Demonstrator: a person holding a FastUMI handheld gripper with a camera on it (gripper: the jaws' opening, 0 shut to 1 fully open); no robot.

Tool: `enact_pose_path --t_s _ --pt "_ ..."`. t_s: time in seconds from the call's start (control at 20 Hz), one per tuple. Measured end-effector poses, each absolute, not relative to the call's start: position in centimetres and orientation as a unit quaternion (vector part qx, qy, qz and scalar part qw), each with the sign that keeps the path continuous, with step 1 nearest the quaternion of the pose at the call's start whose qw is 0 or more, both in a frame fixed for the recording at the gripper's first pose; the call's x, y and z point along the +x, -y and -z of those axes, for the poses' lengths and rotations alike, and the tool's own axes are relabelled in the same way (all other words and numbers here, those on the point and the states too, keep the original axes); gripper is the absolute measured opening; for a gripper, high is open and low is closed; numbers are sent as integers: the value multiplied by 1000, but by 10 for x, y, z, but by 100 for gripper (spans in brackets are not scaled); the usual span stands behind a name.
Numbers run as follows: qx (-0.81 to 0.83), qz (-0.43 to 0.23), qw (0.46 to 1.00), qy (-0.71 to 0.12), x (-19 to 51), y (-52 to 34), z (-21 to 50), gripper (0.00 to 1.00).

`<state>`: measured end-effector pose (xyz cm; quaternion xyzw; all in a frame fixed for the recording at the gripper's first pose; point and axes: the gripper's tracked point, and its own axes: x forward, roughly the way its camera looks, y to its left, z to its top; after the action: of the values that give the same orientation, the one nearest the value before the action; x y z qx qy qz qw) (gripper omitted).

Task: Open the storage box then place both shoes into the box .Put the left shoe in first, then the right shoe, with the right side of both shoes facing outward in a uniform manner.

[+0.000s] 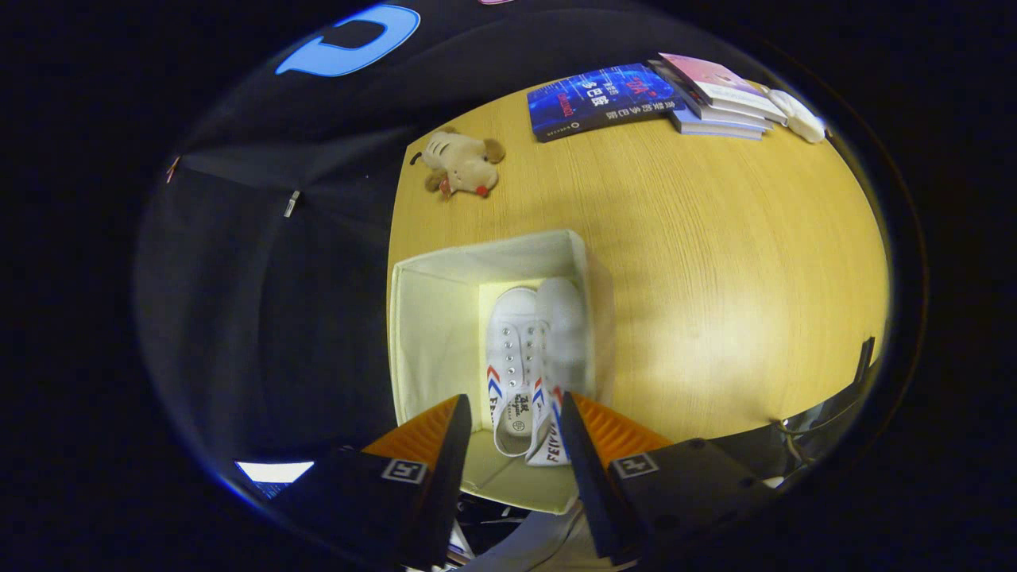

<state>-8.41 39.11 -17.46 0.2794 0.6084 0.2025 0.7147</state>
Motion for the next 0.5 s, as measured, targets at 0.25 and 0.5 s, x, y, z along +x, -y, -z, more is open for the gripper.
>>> enact_pose_path --t_s 0.25,0.5 --pt "258 -222 722 -603 -87 -384 176 91" --pt "267 -236 735 -578 -80 -375 168 92"
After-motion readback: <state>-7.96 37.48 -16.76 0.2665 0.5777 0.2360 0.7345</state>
